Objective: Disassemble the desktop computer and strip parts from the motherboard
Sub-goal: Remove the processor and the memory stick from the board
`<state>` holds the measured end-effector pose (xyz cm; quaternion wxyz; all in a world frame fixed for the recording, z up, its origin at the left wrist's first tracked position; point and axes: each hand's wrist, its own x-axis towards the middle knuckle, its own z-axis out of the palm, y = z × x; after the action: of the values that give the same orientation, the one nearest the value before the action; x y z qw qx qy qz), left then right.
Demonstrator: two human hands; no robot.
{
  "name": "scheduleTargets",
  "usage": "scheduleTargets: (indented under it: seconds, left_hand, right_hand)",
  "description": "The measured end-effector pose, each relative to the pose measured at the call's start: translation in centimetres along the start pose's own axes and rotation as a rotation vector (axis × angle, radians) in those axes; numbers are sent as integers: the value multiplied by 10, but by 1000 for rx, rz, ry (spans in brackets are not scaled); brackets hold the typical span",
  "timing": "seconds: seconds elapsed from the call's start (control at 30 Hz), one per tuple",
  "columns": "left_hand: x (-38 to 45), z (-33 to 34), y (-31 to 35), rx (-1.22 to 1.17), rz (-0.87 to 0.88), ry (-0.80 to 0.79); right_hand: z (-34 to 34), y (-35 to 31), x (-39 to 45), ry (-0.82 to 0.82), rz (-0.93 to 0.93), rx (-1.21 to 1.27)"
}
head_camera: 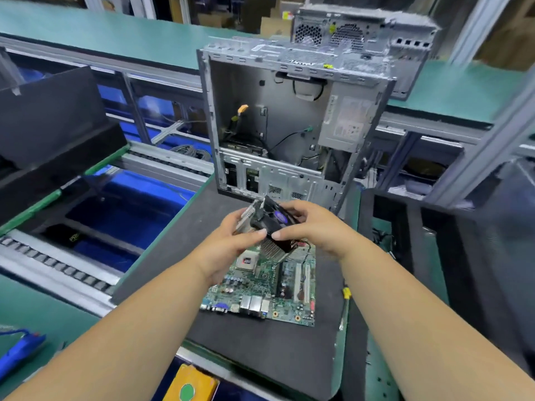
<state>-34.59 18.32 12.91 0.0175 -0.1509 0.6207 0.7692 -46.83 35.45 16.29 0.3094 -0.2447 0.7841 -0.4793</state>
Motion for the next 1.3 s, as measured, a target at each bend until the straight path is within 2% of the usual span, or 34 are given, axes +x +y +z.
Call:
scheduleTargets:
  seconds: [0.1, 0.2, 0.3, 0.37, 0.57, 0.73, 0.83, 1.03, 1.13, 1.3]
  left_hand:
    - [13, 33, 4, -57, 53, -25]
    - [27, 66, 3, -34, 53, -7]
    - [40, 99, -2, 55, 10, 7]
    - [48, 122, -5, 125, -70, 3]
    - [69, 187, -22, 102, -319, -178]
    - [78, 234, -31, 291, -307, -252]
    - [80, 257, -35, 392, -311, -245]
    - [87, 277, -39, 176, -337, -348]
    - [93, 274, -48, 243, -310, -280]
    - [95, 263, -56, 298, -288, -255]
  right_hand:
    - [-25, 12, -17, -3, -20, 112]
    - [-50, 25, -41, 16, -8, 87]
    - [-76, 38, -68, 83, 31, -78]
    - [-93, 48, -86, 116, -5, -190]
    - [-122, 78, -130, 80, -118, -643]
    - [-136, 101, -148, 170, -57, -909]
    - [-147, 107, -157, 195, -38, -978]
    - [-178, 118, -171, 246, 36, -1073]
    - [-192, 130, -174, 196, 155, -1178]
    - [-205, 151, -175, 163, 254, -1268]
